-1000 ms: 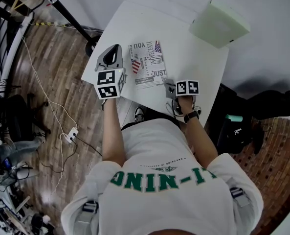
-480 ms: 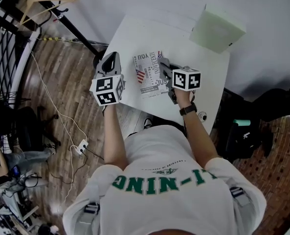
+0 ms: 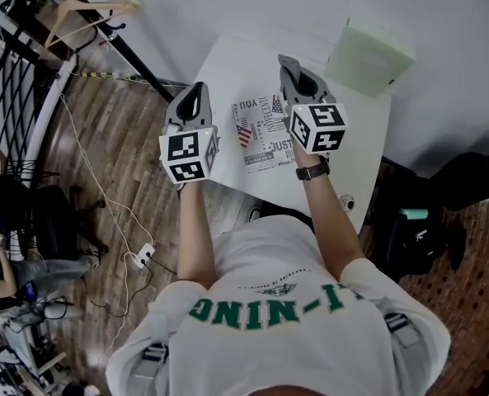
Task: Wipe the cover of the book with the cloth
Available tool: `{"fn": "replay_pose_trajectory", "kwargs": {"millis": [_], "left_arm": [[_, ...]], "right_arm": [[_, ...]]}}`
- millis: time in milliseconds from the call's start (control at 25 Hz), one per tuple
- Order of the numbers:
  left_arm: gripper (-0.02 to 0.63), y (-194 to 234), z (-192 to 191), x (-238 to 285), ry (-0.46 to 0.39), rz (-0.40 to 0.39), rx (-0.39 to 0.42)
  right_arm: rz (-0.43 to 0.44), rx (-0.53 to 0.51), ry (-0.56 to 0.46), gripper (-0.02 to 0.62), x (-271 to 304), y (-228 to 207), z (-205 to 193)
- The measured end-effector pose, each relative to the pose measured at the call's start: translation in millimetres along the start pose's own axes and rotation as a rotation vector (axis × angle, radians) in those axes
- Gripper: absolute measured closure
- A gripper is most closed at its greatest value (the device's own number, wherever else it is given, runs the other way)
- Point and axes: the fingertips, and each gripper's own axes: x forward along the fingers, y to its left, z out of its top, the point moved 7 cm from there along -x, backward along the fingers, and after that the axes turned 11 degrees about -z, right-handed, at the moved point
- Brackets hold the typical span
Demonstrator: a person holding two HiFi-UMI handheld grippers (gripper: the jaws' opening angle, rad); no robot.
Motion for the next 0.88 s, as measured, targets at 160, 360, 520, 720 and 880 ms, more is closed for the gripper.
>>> {"fn": "replay_pose_trajectory", "kwargs": {"millis": [160, 360, 520, 720, 880], "left_arm": [[0.592, 0.0, 10.7, -1.4, -0.03, 0.001, 0.018], [0.592, -2.3, 13.3, -4.8, -0.046, -0.005, 0.026], [0.592, -1.5, 13.1, -7.1, -0.051, -0.005, 0.026], [0.592, -7.6, 11.0, -3.3, -0.056, -0.025, 0.018], [0.592, -12.5, 6.7, 0.4, -0.046, -0.045, 0.025]], "right_arm": [[-0.036, -0.035, -0.034, 0.561, -5.7, 6.0, 10.3], [-0.042, -0.01, -0.029, 0.561, -9.8, 6.4, 6.9], [-0.03, -0.026, -0.026, 0.563, -14.5, 11.3, 7.9], [-0.047, -0.058, -0.019, 0.563, -24.5, 8.2, 7.0], [-0.059, -0.062, 0.006, 0.563, -29.5, 1.5, -2.1]]}}
